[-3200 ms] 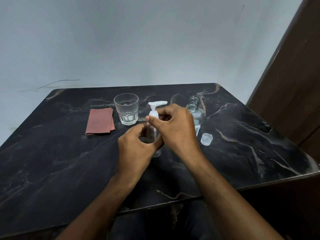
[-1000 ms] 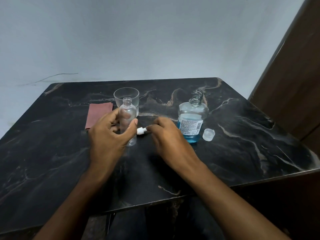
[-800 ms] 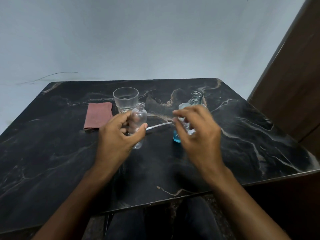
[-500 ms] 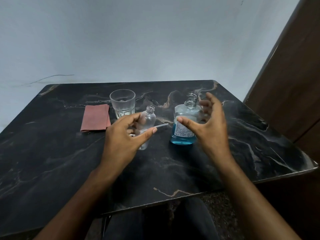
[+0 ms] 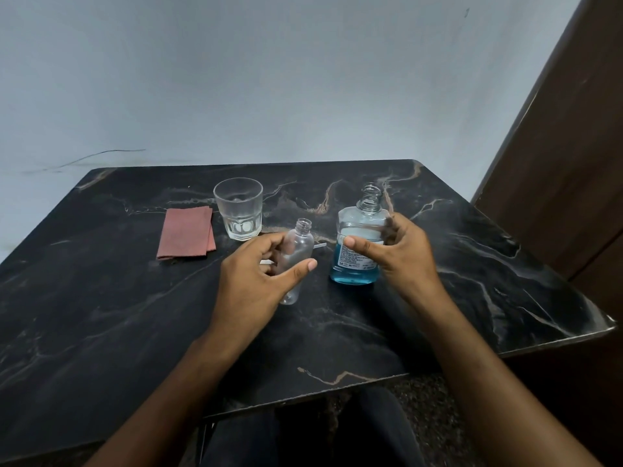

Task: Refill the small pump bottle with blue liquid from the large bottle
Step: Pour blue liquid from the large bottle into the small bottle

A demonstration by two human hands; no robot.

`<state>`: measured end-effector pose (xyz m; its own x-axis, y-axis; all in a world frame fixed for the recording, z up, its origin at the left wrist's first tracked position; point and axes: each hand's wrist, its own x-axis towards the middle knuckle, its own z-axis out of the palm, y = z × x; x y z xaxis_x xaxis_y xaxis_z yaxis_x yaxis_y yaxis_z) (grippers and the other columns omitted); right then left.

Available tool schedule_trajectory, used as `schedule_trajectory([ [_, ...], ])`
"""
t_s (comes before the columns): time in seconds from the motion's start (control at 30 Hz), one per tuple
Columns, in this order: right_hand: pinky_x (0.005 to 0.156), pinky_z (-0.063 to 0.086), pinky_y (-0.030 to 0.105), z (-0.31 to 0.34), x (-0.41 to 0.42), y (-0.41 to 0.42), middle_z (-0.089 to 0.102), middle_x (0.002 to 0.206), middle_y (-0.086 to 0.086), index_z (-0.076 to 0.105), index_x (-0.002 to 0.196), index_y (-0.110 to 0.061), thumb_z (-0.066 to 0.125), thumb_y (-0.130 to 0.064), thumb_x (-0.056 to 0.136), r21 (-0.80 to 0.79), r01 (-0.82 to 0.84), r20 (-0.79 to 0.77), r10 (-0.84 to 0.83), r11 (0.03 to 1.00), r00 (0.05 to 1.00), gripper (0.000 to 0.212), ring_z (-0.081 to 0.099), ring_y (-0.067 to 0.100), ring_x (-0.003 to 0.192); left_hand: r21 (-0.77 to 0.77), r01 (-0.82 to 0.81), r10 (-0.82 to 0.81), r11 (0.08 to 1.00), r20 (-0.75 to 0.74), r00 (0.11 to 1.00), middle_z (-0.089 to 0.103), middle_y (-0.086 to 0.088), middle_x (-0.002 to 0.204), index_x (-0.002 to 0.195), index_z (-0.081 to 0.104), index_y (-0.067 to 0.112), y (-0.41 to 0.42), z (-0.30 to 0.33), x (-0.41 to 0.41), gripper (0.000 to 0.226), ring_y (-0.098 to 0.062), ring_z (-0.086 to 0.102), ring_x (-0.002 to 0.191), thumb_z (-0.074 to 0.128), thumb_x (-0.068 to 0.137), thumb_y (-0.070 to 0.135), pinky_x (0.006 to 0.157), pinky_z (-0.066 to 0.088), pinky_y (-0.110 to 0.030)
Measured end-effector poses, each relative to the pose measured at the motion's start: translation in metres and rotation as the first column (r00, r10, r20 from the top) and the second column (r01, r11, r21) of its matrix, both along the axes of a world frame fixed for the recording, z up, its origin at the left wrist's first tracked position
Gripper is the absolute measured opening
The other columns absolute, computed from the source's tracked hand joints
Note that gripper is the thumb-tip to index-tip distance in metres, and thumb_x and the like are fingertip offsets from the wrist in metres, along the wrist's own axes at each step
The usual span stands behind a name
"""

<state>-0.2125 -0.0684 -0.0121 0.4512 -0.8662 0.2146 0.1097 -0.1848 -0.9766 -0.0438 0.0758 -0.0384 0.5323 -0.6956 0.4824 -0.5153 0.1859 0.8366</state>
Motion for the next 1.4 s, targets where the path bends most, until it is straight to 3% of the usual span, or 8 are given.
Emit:
schedule_trajectory([
  [0.1,0.071,0.061,0.023,0.005,0.003,0.002,0.08,0.099,0.003,0.067,0.112,-0.003,0.089,-0.014,0.056,-0.012,0.012,0.006,-0.012,1.0,1.0,0.061,0.077,0.017,0.091,0.007,0.001,-0.001,1.0,-0.004,1.0,0.073,0.017,0.105,0.107,0.068,0.046,0.0,0.0,-0.001,0.037,-0.001,0.071,0.098,0.087,0.077,0.04,0.081,0.06,-0.019],
  [0.3,0.084,0.062,0.036,0.015,0.007,-0.001,0.077,0.106,0.01,0.065,0.117,0.001,0.09,-0.007,0.062,-0.131,0.054,-0.031,-0.058,0.99,0.998,0.061,0.076,0.021,0.096,0.0,0.01,-0.01,1.0,-0.009,1.0,0.072,0.022,0.105,0.104,0.065,0.052,0.001,0.003,0.0,0.036,0.002,0.07,0.098,0.086,0.078,0.04,0.08,0.059,-0.017],
  [0.47,0.083,0.063,0.037,0.033,0.007,-0.006,0.077,0.106,0.005,0.065,0.115,-0.002,0.091,-0.018,0.061,-0.302,0.097,-0.02,-0.108,0.948,0.994,0.062,0.076,0.016,0.096,-0.007,0.021,-0.021,1.0,-0.027,0.999,0.072,0.021,0.106,0.107,0.066,0.051,0.0,0.003,0.0,0.037,0.0,0.07,0.1,0.086,0.078,0.038,0.081,0.06,-0.021],
  [0.63,0.084,0.062,0.033,0.049,0.0,-0.009,0.076,0.11,-0.002,0.066,0.118,-0.01,0.091,-0.032,0.063,-0.52,0.107,-0.117,-0.195,0.848,0.974,0.065,0.074,0.009,0.098,-0.033,0.018,-0.02,0.999,-0.059,0.998,0.075,0.018,0.104,0.103,0.068,0.053,-0.004,0.006,-0.005,0.038,-0.003,0.072,0.098,0.088,0.078,0.032,0.079,0.059,-0.018],
  [0.8,0.084,0.055,0.013,0.055,-0.01,-0.013,0.075,0.11,-0.004,0.067,0.12,-0.012,0.092,-0.031,0.065,-0.689,0.114,-0.163,-0.306,0.715,0.938,0.063,0.072,0.005,0.097,-0.028,0.013,-0.015,1.0,-0.075,0.997,0.072,0.036,0.099,0.101,0.068,0.052,-0.008,0.011,-0.012,0.039,0.012,0.07,0.089,0.088,0.079,0.027,0.073,0.051,-0.005],
  [1.07,0.076,0.041,-0.004,0.047,-0.022,-0.021,0.069,0.104,0.0,0.064,0.124,-0.01,0.092,-0.024,0.069,-0.77,0.06,-0.27,-0.409,0.635,0.872,0.063,0.064,0.007,0.091,-0.005,0.004,-0.004,1.0,-0.09,0.996,0.076,0.025,0.102,0.109,0.072,0.046,-0.015,0.01,-0.015,0.038,0.009,0.07,0.094,0.089,0.077,0.033,0.078,0.056,-0.011],
  [1.17,0.08,0.043,-0.001,0.045,-0.024,-0.022,0.071,0.113,0.003,0.063,0.127,-0.012,0.091,-0.023,0.071,-0.774,0.04,-0.299,-0.421,0.632,0.856,0.063,0.067,0.012,0.098,0.009,-0.003,0.004,1.0,-0.094,0.996,0.077,0.02,0.102,0.114,0.075,0.037,-0.017,0.008,-0.016,0.04,0.005,0.071,0.096,0.089,0.077,0.035,0.08,0.059,-0.016],
  [1.4,0.089,0.058,0.031,0.046,-0.026,-0.021,0.071,0.118,0.006,0.063,0.127,-0.011,0.089,-0.019,0.073,-0.79,0.001,-0.326,-0.421,0.613,0.846,0.061,0.067,0.018,0.104,0.01,0.002,-0.001,1.0,-0.105,0.994,0.077,0.023,0.098,0.113,0.076,0.035,-0.02,0.01,-0.019,0.04,0.008,0.072,0.09,0.09,0.076,0.031,0.074,0.057,-0.012],
])
